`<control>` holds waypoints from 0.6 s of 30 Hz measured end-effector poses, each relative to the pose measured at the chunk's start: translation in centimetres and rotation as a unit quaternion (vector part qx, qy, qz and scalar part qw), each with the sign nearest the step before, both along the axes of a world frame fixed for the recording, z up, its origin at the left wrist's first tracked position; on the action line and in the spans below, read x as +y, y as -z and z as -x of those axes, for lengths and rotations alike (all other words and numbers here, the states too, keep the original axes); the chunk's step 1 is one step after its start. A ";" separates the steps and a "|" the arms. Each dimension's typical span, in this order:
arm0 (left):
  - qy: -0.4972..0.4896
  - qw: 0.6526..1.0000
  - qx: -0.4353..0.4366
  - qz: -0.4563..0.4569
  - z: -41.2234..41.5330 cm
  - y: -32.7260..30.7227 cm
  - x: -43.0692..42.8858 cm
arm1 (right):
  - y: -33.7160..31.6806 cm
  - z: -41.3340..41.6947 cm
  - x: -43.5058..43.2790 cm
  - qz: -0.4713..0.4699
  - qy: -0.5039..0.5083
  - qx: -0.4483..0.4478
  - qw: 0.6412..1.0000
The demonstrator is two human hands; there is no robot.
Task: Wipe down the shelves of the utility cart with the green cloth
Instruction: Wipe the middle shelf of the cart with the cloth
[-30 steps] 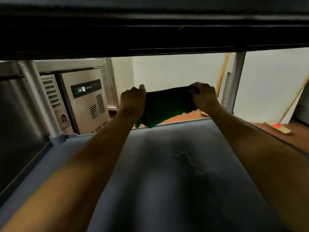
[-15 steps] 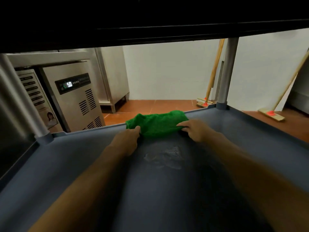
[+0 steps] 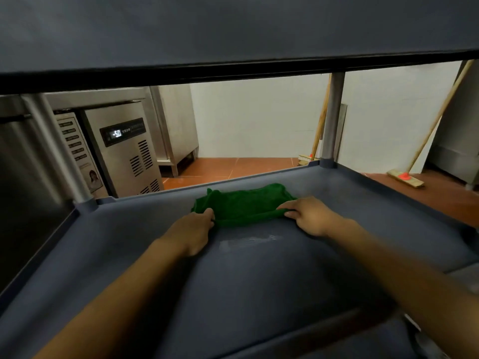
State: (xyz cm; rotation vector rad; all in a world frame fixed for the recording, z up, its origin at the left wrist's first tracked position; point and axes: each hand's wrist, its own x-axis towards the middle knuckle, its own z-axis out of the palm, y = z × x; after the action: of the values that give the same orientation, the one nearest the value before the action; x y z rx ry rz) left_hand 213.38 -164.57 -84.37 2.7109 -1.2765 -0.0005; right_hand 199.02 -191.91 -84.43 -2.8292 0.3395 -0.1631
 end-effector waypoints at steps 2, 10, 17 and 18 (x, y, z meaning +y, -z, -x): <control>0.002 1.000 0.003 -0.011 1.2 -0.2 0.8 | -0.1 1.4 0.6 0.010 -0.005 0.003 1.000; 0.033 0.999 -0.003 -0.012 5.6 -0.2 4.6 | -0.8 7.1 3.0 0.039 -0.023 0.016 0.999; 0.065 0.998 -0.016 -0.005 9.8 0.0 8.1 | -1.3 11.8 5.4 0.095 -0.060 0.011 0.994; 0.071 0.997 -0.018 -0.002 10.3 0.1 8.7 | -1.5 12.4 5.6 0.096 -0.068 0.011 0.993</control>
State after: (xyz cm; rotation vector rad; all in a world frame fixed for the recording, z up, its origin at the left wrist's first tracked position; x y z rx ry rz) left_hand 203.07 -155.86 -84.47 2.6296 -1.4777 0.0306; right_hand 186.65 -186.36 -82.94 -3.0331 0.1416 -0.1443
